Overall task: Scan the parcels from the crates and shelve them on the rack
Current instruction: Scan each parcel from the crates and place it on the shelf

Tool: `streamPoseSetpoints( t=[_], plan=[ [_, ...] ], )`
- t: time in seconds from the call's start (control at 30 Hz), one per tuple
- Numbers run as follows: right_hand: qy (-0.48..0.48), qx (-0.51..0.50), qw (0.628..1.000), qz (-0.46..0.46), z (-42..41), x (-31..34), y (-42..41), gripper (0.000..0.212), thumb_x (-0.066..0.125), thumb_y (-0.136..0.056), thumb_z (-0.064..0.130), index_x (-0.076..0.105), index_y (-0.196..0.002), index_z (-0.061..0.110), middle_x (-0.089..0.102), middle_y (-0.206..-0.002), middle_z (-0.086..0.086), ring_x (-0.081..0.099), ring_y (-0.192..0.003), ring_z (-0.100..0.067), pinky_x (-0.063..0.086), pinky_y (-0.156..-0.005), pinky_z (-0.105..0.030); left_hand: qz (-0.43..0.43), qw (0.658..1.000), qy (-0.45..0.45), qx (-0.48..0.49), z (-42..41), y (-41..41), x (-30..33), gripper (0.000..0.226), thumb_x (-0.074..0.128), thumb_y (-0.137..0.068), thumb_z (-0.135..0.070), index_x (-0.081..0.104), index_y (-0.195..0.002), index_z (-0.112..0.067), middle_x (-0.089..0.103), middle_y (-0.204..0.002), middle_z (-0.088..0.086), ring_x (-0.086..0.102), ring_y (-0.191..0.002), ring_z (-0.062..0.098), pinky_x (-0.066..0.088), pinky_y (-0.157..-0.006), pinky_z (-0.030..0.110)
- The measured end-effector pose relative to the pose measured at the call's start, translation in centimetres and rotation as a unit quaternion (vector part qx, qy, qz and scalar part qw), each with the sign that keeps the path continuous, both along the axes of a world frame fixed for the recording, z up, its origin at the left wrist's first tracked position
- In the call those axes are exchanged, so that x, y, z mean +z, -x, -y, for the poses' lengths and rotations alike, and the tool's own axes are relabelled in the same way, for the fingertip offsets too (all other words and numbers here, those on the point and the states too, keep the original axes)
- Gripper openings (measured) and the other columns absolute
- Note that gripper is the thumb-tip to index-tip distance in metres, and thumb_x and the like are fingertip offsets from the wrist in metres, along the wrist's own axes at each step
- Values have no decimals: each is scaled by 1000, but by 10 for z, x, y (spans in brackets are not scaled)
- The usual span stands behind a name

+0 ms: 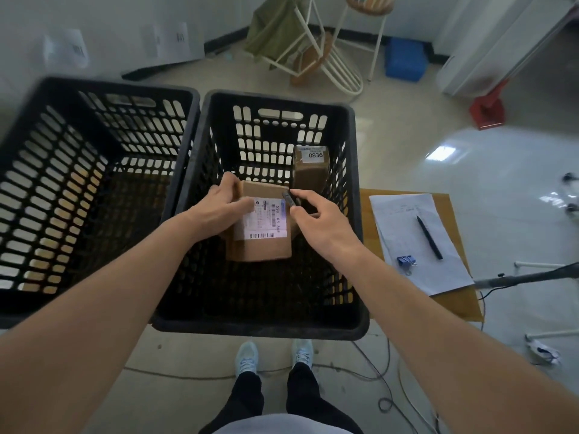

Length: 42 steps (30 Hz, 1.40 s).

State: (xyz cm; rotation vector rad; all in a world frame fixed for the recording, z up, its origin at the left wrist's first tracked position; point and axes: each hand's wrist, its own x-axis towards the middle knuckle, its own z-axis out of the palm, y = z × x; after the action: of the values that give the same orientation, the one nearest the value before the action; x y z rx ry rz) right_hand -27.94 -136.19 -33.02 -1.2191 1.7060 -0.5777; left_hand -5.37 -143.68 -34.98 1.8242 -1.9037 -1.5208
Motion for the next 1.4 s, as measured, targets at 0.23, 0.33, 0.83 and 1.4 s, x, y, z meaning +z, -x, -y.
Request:
streamPoseSetpoints(
  t=[0.23,0.33,0.83,1.4],
  plan=[
    [61,105,988,-96,-1,26,2,49,57,-107,39,52,-155,38,63,-146,8,54,-126,-8,46,-101,-25,36,995,86,28,12,2,17,54,61,-96,-51,37,-142,-38,38,-135,8,51,-119,33,48,-93,44],
    [73,180,968,-158,-1,41,3,50,56,-109,38,49,-158,35,65,-146,5,61,-128,-18,50,-112,-45,37,990,131,27,18,2,34,71,65,-99,-46,29,-161,-42,30,-154,12,44,-134,38,49,-105,52],
    [53,348,854,-384,-12,120,-12,49,44,-109,54,41,-157,49,60,-136,-10,51,-119,-37,44,-104,-51,-16,958,285,25,35,-11,108,61,73,-97,-32,49,-151,-49,51,-144,5,56,-127,26,54,-100,43],
    [57,311,858,-404,-46,155,-27,49,47,-106,55,46,-155,48,57,-144,-10,49,-128,-38,41,-109,-54,-14,941,338,8,28,-39,141,60,77,-93,-26,55,-145,-48,59,-133,3,60,-116,25,53,-101,47]
  ],
)
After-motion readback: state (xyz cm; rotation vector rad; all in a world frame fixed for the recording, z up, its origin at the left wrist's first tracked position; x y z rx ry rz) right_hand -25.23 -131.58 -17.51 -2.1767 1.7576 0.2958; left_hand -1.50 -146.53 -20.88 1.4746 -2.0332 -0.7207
